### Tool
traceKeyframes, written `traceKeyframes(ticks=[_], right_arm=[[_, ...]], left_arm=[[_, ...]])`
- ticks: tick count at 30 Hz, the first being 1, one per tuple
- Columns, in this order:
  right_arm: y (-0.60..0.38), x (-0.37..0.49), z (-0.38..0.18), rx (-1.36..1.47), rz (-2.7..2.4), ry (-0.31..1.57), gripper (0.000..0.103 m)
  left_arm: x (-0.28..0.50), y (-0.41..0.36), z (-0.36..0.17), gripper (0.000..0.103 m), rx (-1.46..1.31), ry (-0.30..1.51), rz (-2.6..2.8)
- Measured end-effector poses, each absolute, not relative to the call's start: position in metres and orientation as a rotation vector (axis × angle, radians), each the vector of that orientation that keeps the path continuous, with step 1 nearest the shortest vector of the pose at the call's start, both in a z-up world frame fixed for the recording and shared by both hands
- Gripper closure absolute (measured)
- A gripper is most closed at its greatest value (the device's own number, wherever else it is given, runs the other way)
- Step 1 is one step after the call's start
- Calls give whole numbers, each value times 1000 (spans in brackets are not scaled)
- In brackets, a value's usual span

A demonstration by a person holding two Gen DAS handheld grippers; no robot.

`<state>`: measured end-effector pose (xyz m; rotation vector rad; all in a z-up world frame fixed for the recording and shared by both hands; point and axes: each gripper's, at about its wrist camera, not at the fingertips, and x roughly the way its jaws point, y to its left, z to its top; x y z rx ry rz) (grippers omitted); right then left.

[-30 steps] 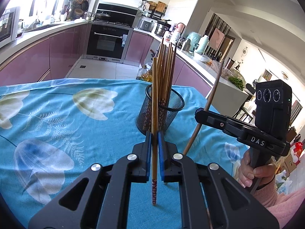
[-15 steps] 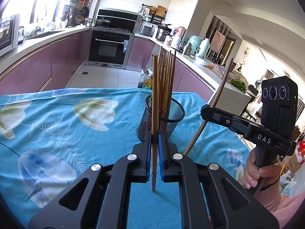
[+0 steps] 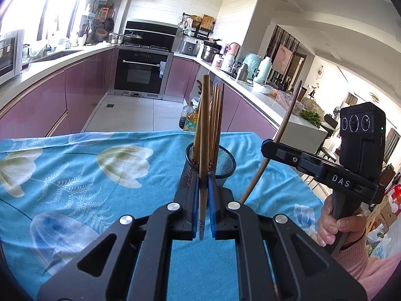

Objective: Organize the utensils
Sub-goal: 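Lower the chopsticks into the mesh cup and open both tools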

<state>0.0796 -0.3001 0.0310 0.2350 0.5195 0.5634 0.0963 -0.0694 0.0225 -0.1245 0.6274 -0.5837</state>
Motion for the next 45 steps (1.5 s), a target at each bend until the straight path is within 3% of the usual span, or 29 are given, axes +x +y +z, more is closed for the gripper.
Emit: traceKeyframes(ticks=[45], right_arm=[[-316,104,76,196,539,440,97]], left_arm=[[117,-97,99,95,-71,495,-602]])
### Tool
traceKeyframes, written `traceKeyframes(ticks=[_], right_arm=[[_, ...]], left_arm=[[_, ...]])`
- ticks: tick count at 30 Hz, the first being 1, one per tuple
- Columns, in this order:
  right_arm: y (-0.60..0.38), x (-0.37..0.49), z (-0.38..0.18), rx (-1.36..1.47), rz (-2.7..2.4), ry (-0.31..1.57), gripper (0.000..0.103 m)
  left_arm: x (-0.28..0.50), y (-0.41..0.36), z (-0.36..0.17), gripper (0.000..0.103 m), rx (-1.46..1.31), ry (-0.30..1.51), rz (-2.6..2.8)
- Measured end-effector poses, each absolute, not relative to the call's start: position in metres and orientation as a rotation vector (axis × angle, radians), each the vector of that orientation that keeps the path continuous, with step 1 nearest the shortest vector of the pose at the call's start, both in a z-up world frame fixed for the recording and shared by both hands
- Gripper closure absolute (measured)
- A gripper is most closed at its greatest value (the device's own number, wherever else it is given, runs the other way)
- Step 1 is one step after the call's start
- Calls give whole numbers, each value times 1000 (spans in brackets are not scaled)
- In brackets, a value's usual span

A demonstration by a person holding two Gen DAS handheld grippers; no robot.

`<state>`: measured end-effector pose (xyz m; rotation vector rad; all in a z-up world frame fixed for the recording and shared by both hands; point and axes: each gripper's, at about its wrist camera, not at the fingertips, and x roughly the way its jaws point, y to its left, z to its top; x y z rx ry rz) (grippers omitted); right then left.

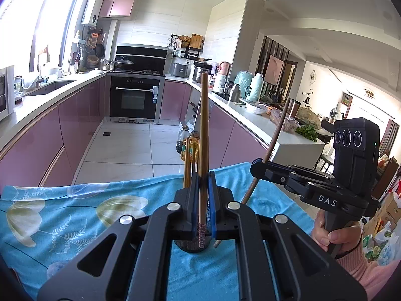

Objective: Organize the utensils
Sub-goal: 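Lower the chopsticks into the mesh cup and open both tools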

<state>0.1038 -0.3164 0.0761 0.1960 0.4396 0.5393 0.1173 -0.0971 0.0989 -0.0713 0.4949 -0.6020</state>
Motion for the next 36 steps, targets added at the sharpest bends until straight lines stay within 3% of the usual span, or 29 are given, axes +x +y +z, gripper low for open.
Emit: traceKeyframes(ticks=[36], right_arm=[[-316,127,81,186,503,441,97]], left_arm=[[127,-106,100,95,-59,481,-604]])
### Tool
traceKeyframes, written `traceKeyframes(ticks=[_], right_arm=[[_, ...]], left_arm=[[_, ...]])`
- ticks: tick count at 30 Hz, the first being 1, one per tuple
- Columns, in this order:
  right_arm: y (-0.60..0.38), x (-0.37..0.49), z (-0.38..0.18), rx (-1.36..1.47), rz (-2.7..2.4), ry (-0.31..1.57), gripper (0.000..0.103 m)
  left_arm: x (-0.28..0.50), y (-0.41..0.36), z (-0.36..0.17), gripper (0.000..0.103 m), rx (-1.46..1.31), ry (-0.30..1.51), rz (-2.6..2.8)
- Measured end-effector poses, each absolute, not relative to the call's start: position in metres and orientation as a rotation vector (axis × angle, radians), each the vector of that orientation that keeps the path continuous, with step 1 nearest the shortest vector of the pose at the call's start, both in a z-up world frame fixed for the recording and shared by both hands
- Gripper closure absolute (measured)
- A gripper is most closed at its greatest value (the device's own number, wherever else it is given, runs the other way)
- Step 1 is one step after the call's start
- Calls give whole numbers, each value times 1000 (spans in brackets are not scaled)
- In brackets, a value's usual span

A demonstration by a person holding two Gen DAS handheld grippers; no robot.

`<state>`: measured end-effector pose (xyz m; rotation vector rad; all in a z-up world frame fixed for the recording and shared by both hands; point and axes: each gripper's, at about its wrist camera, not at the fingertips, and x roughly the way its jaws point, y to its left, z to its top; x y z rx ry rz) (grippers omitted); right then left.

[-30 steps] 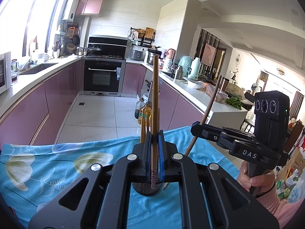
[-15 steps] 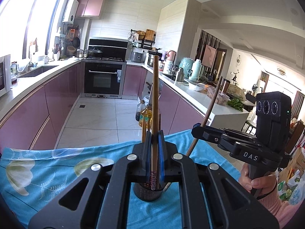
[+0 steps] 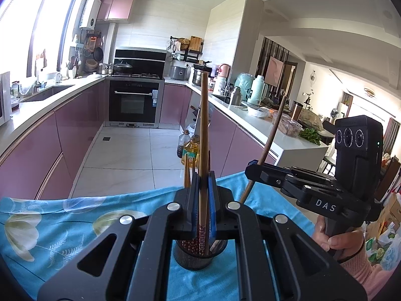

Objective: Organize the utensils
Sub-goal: 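Lower the chopsticks into the mesh cup and open both tools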

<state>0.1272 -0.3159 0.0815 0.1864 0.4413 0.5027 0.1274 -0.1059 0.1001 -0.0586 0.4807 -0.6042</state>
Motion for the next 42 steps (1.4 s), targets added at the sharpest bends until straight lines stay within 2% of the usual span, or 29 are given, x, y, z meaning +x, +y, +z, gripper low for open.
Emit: traceKeyframes(ticks=[42], right_arm=[[-309,152,44,218,469,555,97]], left_arm=[[162,-117,65,95,-18,605,-586]])
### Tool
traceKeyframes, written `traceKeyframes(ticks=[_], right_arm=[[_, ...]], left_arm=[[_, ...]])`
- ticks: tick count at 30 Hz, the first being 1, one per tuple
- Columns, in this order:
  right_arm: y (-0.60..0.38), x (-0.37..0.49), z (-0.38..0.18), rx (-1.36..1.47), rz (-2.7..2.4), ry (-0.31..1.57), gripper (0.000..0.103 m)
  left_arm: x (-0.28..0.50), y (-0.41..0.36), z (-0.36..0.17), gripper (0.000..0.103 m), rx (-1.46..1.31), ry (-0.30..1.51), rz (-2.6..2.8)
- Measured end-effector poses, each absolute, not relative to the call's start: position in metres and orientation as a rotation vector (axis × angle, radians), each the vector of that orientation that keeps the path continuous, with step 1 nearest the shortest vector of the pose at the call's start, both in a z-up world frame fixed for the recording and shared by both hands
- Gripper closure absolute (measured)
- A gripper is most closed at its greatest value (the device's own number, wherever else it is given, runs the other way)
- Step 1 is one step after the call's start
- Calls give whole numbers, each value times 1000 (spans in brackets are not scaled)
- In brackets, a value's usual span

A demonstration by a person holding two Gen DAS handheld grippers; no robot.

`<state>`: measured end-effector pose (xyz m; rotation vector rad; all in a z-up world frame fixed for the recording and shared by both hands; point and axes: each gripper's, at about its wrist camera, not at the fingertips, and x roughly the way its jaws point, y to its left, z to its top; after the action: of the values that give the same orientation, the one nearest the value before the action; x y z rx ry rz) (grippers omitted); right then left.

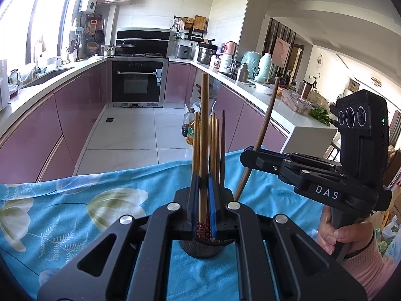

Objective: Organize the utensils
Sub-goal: 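Lower the chopsticks into the mesh cup and open both tools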

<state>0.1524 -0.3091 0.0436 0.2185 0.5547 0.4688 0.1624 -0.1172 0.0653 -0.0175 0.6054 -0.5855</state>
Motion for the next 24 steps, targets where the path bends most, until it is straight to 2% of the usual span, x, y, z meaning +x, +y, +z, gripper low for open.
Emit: traceKeyframes(ticks=[24], right_arm=[[-306,156,29,219,469,595,97]], left_arm=[[172,-120,37,95,8,656,-590]])
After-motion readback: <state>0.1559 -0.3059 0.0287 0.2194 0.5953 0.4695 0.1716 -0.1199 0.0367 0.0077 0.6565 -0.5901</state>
